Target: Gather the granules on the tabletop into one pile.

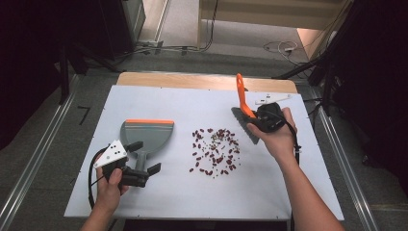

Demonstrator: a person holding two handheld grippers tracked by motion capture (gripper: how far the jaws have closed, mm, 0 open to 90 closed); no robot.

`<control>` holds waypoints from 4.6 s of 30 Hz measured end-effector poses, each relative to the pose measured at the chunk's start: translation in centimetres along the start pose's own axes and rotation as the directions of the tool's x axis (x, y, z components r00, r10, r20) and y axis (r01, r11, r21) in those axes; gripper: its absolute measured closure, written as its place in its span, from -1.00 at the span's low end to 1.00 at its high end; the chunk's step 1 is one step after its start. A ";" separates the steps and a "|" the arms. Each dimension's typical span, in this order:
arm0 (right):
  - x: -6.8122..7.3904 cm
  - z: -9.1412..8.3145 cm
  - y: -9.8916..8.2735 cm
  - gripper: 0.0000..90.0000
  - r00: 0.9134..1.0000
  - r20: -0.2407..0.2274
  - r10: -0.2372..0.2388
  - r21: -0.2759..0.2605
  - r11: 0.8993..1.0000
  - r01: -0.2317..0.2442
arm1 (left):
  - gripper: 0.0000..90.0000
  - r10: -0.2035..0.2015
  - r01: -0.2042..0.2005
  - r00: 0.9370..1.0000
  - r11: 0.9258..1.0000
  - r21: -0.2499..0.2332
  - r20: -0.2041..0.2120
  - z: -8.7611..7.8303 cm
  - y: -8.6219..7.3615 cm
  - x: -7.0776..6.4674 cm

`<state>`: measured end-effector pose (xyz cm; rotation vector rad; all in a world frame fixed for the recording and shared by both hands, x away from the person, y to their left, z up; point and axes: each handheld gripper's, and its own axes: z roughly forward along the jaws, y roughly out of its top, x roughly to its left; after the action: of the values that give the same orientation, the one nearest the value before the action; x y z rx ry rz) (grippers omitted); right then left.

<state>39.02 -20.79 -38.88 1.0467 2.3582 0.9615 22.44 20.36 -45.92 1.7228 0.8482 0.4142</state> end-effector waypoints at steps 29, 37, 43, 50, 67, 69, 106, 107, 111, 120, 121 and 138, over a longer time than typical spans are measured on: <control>2.7 9.9 1.8 0.53 0.958 0.107 -0.264 0.284 0.932 0.225 | -1.00 0.012 -0.012 1.000 1.000 0.029 0.017 0.8 -0.3 -0.3; 4.0 9.7 1.0 0.52 0.952 0.058 -0.301 0.290 0.918 0.272 | -1.00 0.014 -0.015 1.000 0.999 0.033 0.023 1.0 -0.2 -0.5; 5.0 9.3 0.4 0.51 0.940 0.009 -0.341 0.282 0.903 0.325 | -1.00 0.008 -0.009 1.000 1.000 0.030 0.021 1.1 -0.2 -0.4; 6.0 8.7 0.0 0.51 0.937 -0.047 -0.347 0.274 0.897 0.346 | -1.00 0.010 -0.011 1.000 0.999 0.036 0.025 1.2 -0.3 -0.5; 7.8 6.9 -1.5 0.50 0.910 -0.131 -0.393 0.239 0.879 0.413 | -1.00 0.009 -0.010 1.000 0.999 0.038 0.020 1.2 -0.3 -0.5; 7.9 6.7 -1.5 0.50 0.906 -0.147 -0.398 0.239 0.874 0.423 | -1.00 0.010 -0.011 1.000 0.999 0.037 0.020 1.2 -0.3 -0.5; 8.1 12.5 4.7 0.52 0.768 -0.173 -0.617 0.132 0.758 0.639 | -1.00 -0.005 0.004 1.000 1.000 0.030 0.002 0.8 -0.3 0.0; 8.4 12.5 4.6 0.52 0.767 -0.178 -0.616 0.131 0.758 0.639 | -1.00 -0.005 0.005 1.000 1.000 0.029 0.003 0.8 -0.3 0.0; 9.1 12.2 3.9 0.51 0.734 -0.216 -0.644 0.125 0.727 0.675 | -1.00 -0.004 0.004 1.000 1.000 0.028 0.008 0.8 -0.3 -0.1; 10.0 10.6 2.2 0.51 0.690 -0.282 -0.667 0.090 0.698 0.711 | -1.00 -0.003 0.003 1.000 1.000 0.030 0.009 1.0 -0.3 -0.3; 10.0 10.4 2.0 0.51 0.683 -0.293 -0.669 0.088 0.692 0.716 | -1.00 -0.003 0.002 1.000 1.000 0.031 0.009 1.0 -0.3 -0.3; 11.0 8.1 -0.1 0.50 0.628 -0.348 -0.696 0.052 0.654 0.754 | -1.00 0.004 -0.004 1.000 0.999 0.036 0.012 1.0 -0.3 -0.5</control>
<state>36.55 -8.94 -45.30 -0.1093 2.7795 0.5869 22.65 19.35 -46.50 1.7587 0.8480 0.3928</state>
